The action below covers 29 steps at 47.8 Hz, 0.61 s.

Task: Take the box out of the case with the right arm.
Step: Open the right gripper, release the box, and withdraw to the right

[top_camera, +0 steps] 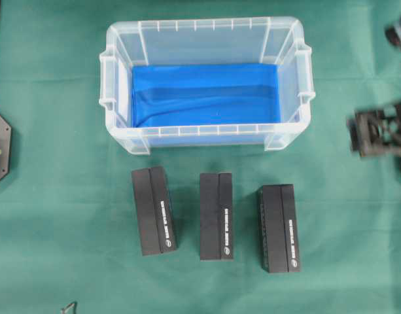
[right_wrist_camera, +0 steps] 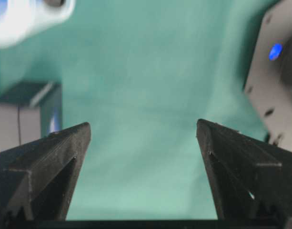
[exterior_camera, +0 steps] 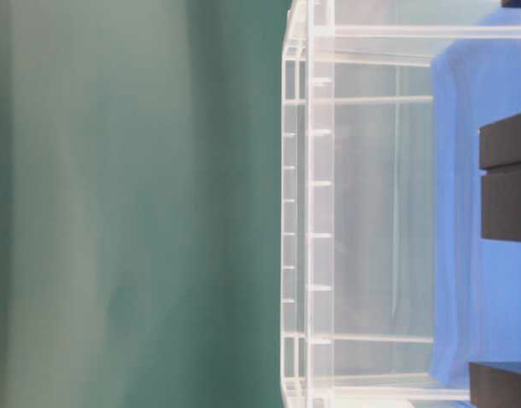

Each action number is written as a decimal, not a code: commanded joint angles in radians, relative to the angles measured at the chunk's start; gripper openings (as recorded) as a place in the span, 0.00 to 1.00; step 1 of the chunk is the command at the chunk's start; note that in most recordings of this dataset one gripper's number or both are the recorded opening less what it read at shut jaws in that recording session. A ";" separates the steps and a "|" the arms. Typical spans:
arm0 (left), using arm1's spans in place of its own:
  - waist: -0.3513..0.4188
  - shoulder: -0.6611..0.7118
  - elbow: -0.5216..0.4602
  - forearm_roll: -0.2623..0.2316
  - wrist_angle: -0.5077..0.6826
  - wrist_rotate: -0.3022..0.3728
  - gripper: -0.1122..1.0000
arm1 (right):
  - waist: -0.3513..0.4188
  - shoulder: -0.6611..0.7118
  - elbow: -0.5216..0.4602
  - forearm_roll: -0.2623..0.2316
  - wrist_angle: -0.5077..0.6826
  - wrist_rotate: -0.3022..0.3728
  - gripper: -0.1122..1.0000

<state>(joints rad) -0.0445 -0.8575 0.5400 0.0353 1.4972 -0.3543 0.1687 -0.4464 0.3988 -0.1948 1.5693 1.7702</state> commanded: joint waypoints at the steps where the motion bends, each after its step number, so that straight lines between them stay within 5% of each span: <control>1: 0.003 0.006 -0.008 0.002 -0.003 0.002 0.12 | -0.081 -0.014 -0.005 -0.003 -0.025 -0.072 0.89; 15: 0.003 0.006 -0.009 0.002 -0.005 0.000 0.13 | -0.322 -0.018 0.002 0.002 -0.094 -0.316 0.89; 29: 0.002 0.012 -0.008 0.002 -0.005 0.002 0.13 | -0.403 -0.018 0.017 0.017 -0.097 -0.402 0.89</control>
<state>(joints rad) -0.0445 -0.8560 0.5400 0.0353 1.4987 -0.3528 -0.2240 -0.4541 0.4203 -0.1825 1.4772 1.3714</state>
